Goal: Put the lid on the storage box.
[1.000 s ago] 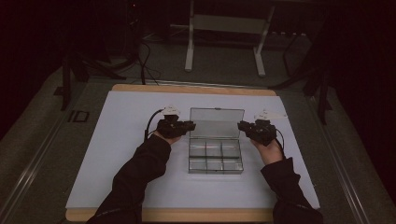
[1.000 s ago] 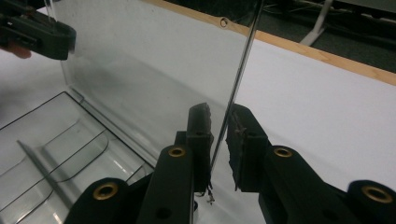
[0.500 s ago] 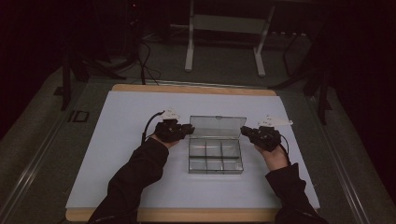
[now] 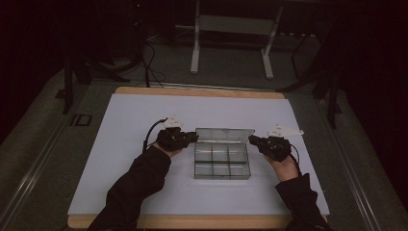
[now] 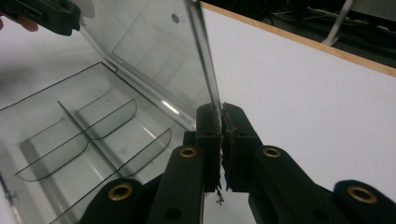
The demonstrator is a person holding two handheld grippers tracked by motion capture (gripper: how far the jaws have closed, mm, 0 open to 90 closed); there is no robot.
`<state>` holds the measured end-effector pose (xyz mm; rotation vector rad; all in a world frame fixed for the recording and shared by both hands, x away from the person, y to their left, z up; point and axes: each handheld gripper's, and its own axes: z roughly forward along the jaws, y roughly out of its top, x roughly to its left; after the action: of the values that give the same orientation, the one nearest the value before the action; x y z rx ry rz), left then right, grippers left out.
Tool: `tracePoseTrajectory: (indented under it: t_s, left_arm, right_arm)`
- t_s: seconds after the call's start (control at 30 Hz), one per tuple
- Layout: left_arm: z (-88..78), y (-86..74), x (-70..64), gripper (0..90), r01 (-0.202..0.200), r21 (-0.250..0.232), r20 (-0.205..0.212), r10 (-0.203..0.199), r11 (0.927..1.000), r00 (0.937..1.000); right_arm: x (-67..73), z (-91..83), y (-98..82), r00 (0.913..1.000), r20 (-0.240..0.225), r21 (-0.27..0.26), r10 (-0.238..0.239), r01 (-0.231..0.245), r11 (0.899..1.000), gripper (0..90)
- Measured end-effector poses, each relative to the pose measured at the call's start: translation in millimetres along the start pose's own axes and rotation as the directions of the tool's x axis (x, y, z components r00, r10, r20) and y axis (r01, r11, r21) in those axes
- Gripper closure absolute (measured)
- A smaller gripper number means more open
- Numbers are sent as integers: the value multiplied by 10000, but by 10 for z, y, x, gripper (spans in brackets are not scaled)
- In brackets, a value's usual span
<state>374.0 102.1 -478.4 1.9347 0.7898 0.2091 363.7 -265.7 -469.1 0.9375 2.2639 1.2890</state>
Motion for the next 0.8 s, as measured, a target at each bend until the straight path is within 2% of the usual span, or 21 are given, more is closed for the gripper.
tracePoseTrajectory:
  t_s: [0.27,0.47,0.63,0.73,0.8]
  left_arm:
    - [-37,-61,-77,789,-364,284,-31,365,9989,9993]
    - [-57,-154,-73,790,-207,291,382,196,9994,9991]
    - [-62,-211,-105,790,-310,455,406,291,9985,9988]
    - [-58,-232,-107,789,-231,524,450,208,9984,9988]
    - [-39,-283,-100,789,-178,602,465,150,9980,9988]
  right_arm:
    - [49,-49,-95,9998,-187,-18,-103,102,9999,852]
    - [73,-75,-164,9991,-385,35,-173,175,9998,848]
    - [86,-87,-258,9980,-595,181,-225,236,9996,855]
    - [83,-84,-277,9976,-651,187,-224,237,9995,856]
    - [79,-74,-351,9978,-647,294,-172,191,9994,855]
